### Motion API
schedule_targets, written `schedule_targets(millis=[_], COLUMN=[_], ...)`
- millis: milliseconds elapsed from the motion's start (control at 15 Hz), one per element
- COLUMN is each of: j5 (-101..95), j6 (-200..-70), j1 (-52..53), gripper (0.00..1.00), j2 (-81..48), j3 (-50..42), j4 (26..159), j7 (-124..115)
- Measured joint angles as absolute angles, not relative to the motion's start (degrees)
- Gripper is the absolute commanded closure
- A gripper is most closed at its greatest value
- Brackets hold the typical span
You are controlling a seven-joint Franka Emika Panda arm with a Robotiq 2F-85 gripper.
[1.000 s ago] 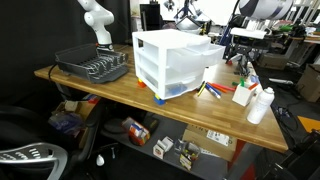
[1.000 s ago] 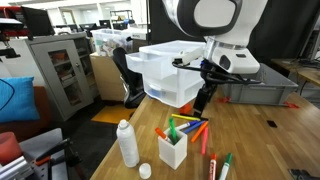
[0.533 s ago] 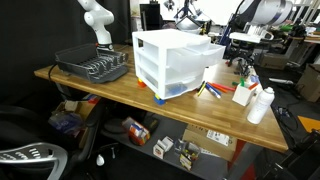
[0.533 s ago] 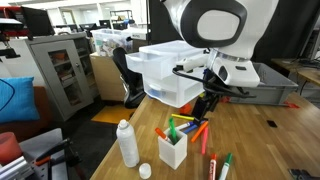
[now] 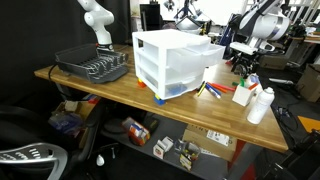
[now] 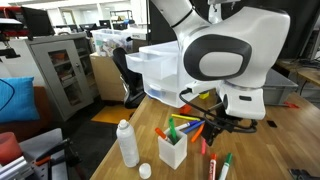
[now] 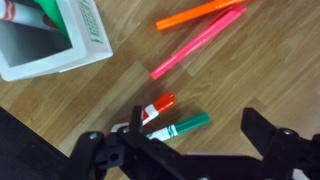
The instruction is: Put the orange and white marker in the white pencil holder
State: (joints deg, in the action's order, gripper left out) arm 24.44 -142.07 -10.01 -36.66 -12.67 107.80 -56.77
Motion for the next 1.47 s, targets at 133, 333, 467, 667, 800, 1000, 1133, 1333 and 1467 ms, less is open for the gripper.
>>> schedule_targets(millis=[133,333,467,667,800,1000,1133,1333,1467], j5=[24.4,24.4,24.4,24.8,26.0,27.1,27.5,27.6,27.6], j6=[-145.0,-146.4,-146.5,-147.7,-148.8,-150.8,-152.8,-155.6,-156.2], j1=[-10.1,-10.1,-10.0,-10.0,-10.0,-10.0,-10.1,-10.3,-10.5], gripper=[0.0,0.0,0.0,0.0,0.0,0.0,0.0,0.0,0.0], j2=[-37.6,-38.1,-38.1,-38.2,-38.2,-38.2,-38.6,-39.8,-40.6], j3=[-12.9,-12.9,-12.8,-12.3,-11.7,-11.0,-10.9,-10.9,-10.8], j4=[108.3,109.8,111.4,113.4,114.4,115.5,115.7,115.6,115.3], j7=[-58.3,-60.3,-61.3,-62.1,-62.1,-62.1,-62.1,-62.1,-62.1])
